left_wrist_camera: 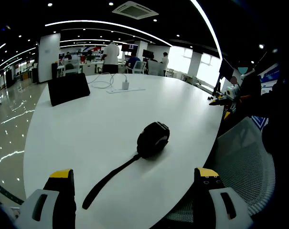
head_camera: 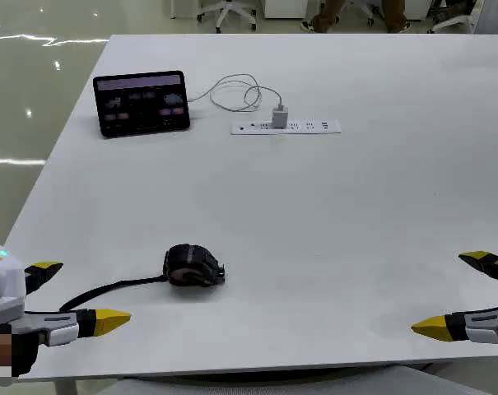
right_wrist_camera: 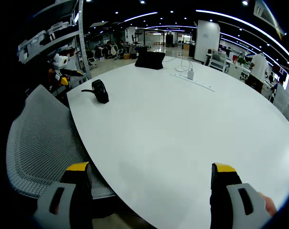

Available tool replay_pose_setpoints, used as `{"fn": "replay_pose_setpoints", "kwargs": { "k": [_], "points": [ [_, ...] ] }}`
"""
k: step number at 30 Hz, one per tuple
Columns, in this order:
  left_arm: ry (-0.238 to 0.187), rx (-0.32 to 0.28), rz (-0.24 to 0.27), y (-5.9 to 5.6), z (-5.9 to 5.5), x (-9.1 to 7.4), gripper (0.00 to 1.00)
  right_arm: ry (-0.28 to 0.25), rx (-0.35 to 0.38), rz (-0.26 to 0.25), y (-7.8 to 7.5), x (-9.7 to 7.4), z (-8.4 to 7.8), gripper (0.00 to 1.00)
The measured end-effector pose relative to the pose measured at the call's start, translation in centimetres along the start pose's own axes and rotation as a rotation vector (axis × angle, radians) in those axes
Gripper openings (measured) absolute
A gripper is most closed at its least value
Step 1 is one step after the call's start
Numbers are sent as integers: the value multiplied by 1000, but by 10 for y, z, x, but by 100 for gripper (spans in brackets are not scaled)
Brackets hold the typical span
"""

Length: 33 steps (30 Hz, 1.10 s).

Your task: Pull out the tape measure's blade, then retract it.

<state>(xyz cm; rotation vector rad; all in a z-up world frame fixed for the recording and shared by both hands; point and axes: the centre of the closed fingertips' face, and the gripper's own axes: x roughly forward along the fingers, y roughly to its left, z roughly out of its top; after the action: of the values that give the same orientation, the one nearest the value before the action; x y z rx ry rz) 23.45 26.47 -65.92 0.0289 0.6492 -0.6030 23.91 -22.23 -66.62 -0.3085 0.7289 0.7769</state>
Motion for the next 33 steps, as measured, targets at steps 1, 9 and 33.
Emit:
{"fn": "replay_pose_setpoints", "kwargs": {
  "k": [1,9,33],
  "points": [
    [-1,2,0,0,0,0,100,4,2,3,0,0,-1,100],
    [-4,-1,-3,-2,5,2,100,11,2,6,-3,1,-5,99],
    [13,31,-46,-10,10,13,100,6,-10,11,-12,8,-3,100]
  ]
}}
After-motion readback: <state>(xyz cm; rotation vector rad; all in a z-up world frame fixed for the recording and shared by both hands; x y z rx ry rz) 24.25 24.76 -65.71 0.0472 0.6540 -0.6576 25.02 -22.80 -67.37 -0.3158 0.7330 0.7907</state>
